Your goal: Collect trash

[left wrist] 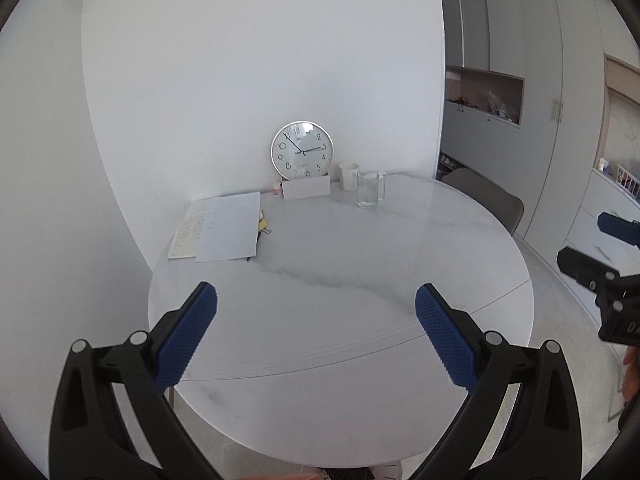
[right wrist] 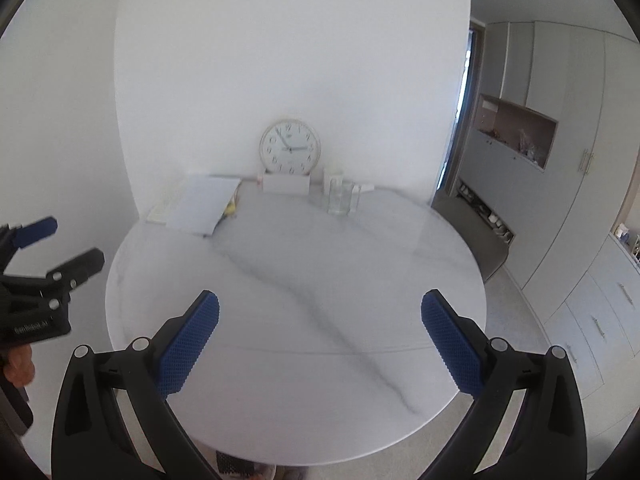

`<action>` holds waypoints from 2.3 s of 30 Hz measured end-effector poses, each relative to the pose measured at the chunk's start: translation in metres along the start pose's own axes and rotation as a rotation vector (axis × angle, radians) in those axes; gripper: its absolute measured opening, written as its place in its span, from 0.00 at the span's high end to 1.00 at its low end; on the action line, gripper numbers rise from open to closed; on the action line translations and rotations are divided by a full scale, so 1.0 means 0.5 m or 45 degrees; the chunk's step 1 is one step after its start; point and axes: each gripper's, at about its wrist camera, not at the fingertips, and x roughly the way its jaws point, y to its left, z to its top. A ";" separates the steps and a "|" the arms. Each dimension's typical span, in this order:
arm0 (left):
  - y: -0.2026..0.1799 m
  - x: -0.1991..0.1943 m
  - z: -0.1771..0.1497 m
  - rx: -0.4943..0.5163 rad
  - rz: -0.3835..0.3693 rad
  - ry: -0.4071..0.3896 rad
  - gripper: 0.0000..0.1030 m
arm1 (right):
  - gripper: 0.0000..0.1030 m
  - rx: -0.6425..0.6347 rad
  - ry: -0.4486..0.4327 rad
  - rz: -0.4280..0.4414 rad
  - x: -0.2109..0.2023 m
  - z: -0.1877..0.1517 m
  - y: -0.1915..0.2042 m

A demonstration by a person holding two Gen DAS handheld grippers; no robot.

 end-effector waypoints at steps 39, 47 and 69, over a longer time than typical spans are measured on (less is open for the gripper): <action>0.015 -0.105 -0.108 -0.004 -0.191 0.104 0.08 | 0.02 0.120 -0.019 -0.134 -0.108 -0.103 0.051; 0.010 -0.097 -0.105 -0.005 -0.182 0.109 0.08 | 0.02 0.125 -0.012 -0.132 -0.103 -0.104 0.045; 0.011 -0.095 -0.111 0.000 -0.175 0.119 0.08 | 0.02 0.130 -0.005 -0.118 -0.106 -0.114 0.039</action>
